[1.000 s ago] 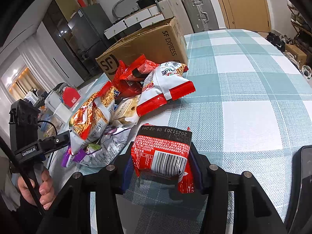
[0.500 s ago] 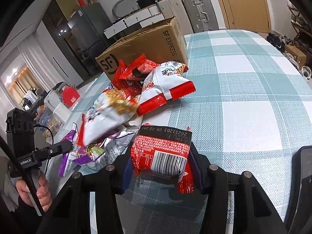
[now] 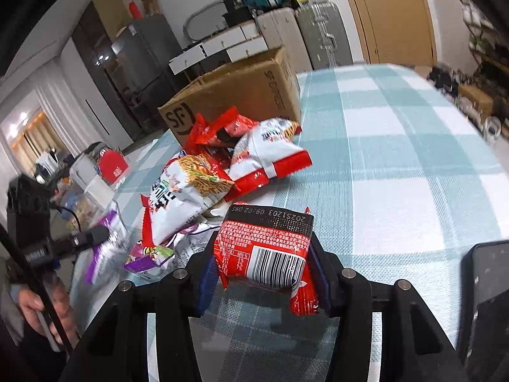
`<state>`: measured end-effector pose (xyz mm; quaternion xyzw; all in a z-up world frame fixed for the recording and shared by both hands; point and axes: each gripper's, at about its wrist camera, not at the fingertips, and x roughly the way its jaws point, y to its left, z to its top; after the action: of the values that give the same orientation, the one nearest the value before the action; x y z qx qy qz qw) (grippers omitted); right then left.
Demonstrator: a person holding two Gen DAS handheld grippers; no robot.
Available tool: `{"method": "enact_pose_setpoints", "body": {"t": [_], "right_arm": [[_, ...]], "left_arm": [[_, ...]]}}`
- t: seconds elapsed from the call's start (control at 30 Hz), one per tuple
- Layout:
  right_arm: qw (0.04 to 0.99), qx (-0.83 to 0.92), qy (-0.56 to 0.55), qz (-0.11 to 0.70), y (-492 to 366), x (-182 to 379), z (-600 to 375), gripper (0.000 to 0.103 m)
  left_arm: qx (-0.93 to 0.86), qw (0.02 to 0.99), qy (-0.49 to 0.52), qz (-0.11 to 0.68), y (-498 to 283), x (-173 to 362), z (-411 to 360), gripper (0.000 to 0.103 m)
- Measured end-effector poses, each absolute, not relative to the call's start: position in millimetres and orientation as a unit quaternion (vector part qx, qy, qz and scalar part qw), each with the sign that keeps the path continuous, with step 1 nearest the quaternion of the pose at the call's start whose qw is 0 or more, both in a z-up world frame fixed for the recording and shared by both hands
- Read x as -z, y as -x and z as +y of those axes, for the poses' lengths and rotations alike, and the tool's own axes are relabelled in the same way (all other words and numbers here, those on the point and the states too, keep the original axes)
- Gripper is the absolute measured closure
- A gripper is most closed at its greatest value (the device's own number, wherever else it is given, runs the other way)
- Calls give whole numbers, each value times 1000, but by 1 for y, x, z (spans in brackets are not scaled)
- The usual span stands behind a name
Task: Organize snacks
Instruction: 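Lift both held bags and carry them over the open cardboard box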
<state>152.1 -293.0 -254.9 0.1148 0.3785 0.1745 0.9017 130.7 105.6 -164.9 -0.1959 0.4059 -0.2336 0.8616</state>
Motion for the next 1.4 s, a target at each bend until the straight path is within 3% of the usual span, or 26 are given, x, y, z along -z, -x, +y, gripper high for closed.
{"method": "enact_pose_setpoints", "body": {"t": [0.43, 0.93, 1.13, 1.4], "right_arm": [[928, -215, -94, 290, -151, 154, -286, 53], [921, -282, -115, 244, -237, 36, -264, 52], [913, -292, -112, 262, -285, 23, -245, 53], [899, -269, -133, 318, -357, 53, -234, 52]], "left_arm": [[247, 889, 167, 347, -175, 64, 113, 64], [246, 910, 103, 318, -259, -29, 79, 64], [239, 918, 62, 311, -297, -41, 43, 64], [221, 911, 57, 343, -363, -18, 12, 64]]}}
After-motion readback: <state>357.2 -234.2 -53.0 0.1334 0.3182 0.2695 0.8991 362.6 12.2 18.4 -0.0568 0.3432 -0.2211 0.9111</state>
